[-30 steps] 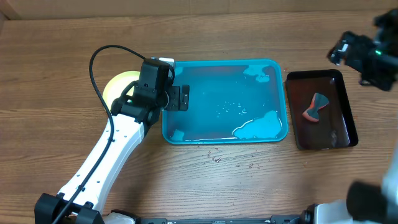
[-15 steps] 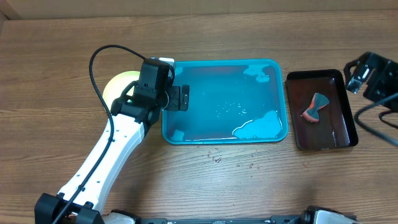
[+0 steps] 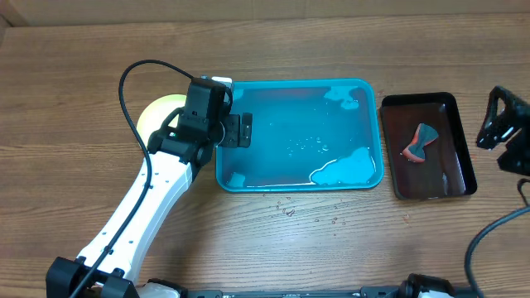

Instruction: Clean dirty plates on tray and stack at the side

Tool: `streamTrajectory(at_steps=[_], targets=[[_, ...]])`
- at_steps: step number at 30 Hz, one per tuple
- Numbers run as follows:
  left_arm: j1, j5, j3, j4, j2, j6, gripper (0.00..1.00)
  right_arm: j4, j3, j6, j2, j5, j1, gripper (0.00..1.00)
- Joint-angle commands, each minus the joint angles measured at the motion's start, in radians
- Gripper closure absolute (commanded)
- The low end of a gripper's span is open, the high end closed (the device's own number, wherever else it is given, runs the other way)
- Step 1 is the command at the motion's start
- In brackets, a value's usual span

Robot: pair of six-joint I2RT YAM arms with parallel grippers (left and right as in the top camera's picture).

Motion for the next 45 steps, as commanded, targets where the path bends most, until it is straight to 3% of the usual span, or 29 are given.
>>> streamTrajectory(at_steps=[1,8,17,31,45], targets=[[-0.001,0.011,0.018,0.003,0.003,0.015,0.0,0.173,-0.272,-0.011,-0.125,0.019,0.013,0.0],[-0.001,0.011,0.018,0.003,0.003,0.015,0.0,0.691,-0.933,-0.014,-0.493,-0.003,0.062,0.0],[-0.001,0.011,0.018,0.003,0.003,0.015,0.0,1.035,-1.473,-0.013,-0.869,-0.009,0.127,0.0],[-0.001,0.011,0.018,0.003,0.003,0.015,0.0,1.083,-1.675,-0.013,-0.939,-0.009,0.18,0.0],[-0.001,0.011,0.018,0.003,0.003,0.015,0.0,1.038,-1.674,-0.002,-0.938,-0.009,0.187,0.0]])
